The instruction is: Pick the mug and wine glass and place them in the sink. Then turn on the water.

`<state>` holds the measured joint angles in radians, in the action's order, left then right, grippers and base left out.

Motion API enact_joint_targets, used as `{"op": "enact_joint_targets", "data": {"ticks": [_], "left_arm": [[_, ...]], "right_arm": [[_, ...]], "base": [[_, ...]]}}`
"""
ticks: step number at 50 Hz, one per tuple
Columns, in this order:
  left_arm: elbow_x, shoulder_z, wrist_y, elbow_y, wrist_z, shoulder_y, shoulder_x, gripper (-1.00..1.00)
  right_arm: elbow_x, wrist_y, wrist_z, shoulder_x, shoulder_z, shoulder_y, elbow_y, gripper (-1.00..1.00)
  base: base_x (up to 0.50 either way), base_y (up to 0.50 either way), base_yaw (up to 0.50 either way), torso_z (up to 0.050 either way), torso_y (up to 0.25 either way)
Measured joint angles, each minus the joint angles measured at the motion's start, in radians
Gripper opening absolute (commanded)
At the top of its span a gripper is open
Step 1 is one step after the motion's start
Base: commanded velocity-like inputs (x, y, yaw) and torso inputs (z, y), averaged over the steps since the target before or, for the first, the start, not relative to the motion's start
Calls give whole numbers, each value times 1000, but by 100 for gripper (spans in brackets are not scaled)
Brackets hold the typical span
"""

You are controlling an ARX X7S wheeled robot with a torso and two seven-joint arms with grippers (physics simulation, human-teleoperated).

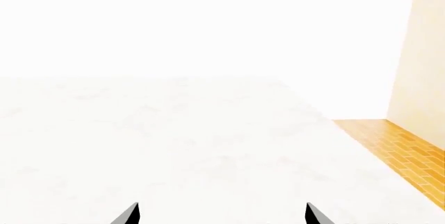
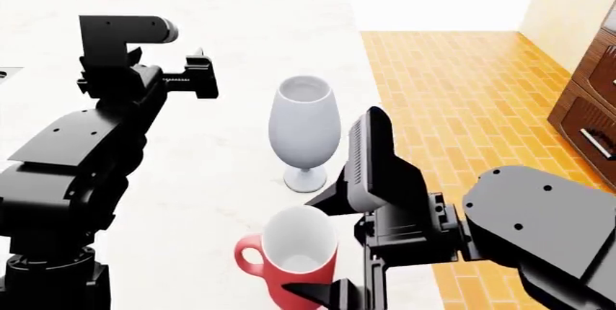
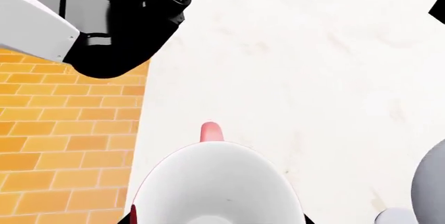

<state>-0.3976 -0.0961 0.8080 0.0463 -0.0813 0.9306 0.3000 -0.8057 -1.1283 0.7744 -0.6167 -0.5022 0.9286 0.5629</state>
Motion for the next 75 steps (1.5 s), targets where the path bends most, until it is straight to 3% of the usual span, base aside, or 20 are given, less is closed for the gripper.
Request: {"op": "enact_joint_targets", "data": {"ticks": [13, 37, 60, 75], "left_arm": [[-19, -2, 21, -6, 15, -1, 12, 100], [-130, -18, 208, -107, 112, 59, 103, 100], [-361, -104, 609, -223, 290, 303, 248, 100], [-738, -199, 721, -174, 146, 449, 305, 100]], "right_arm": [[-175, -103, -96, -104, 213, -15, 127, -100], [-354, -147, -309, -334, 665, -295, 253, -100], [-245, -202, -564, -370, 795, -413, 188, -100], [-213, -238, -681, -351, 823, -417, 141, -100]], "base": [[0, 0, 0, 0, 0], [0, 0, 0, 0, 0], [0, 0, 0, 0, 0], [0, 0, 0, 0, 0]]}}
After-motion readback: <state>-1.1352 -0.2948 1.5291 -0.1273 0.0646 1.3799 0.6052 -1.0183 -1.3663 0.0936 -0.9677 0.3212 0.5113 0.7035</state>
